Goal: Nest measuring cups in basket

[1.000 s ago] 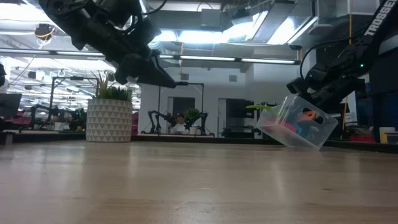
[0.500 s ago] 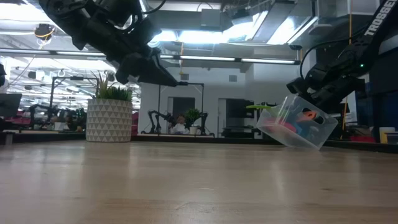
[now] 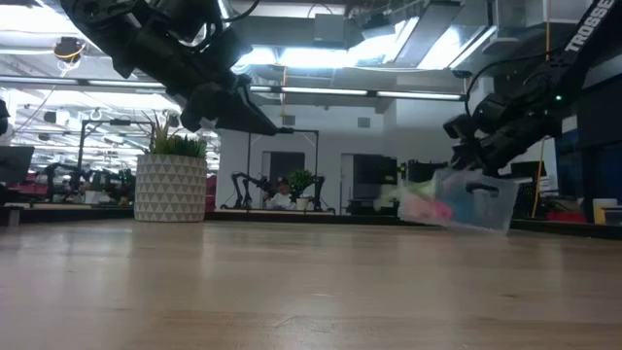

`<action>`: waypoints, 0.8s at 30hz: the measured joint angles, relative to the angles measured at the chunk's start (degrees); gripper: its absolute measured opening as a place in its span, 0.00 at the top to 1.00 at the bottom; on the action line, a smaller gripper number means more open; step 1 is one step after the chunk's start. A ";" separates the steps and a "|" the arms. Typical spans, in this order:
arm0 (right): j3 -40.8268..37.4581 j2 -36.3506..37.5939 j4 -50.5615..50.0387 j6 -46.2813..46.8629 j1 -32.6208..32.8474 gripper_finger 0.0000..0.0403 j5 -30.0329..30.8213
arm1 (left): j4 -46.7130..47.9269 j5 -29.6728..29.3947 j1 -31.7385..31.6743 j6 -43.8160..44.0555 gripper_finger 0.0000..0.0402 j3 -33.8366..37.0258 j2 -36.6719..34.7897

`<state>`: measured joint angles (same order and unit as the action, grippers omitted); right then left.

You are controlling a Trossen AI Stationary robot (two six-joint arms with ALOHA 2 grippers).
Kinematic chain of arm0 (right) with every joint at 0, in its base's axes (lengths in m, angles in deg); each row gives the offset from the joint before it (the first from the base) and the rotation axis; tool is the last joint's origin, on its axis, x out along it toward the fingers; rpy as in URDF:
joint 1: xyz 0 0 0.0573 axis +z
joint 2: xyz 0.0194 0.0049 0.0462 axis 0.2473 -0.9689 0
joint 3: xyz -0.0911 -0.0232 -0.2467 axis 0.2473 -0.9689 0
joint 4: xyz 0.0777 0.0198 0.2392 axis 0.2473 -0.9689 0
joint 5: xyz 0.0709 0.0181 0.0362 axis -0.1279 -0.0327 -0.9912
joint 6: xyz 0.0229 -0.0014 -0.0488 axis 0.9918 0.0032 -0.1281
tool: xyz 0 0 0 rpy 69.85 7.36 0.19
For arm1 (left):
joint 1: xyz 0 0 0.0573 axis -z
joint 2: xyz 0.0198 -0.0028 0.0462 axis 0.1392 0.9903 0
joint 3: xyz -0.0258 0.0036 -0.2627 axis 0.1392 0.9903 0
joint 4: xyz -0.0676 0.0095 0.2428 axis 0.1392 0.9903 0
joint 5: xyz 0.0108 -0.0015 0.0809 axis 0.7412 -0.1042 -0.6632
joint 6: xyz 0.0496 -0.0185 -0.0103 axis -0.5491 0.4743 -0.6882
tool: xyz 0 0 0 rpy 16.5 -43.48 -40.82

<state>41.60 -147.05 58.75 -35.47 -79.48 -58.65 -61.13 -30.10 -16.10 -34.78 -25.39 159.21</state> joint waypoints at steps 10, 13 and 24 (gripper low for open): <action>4.36 0.00 -9.59 -5.96 -0.02 0.63 0.39 | 0.02 -0.01 0.00 0.00 0.93 0.00 0.00; 4.39 0.00 -11.92 -6.85 0.00 0.63 2.82 | 0.02 -0.02 0.00 0.00 0.93 0.00 0.00; 4.39 0.00 -14.30 -8.46 0.00 0.63 5.98 | 0.02 0.00 0.00 0.31 0.93 0.00 0.00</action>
<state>45.99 -147.05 44.45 -43.93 -79.48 -52.67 -61.11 -30.10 -16.10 -34.48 -25.39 159.21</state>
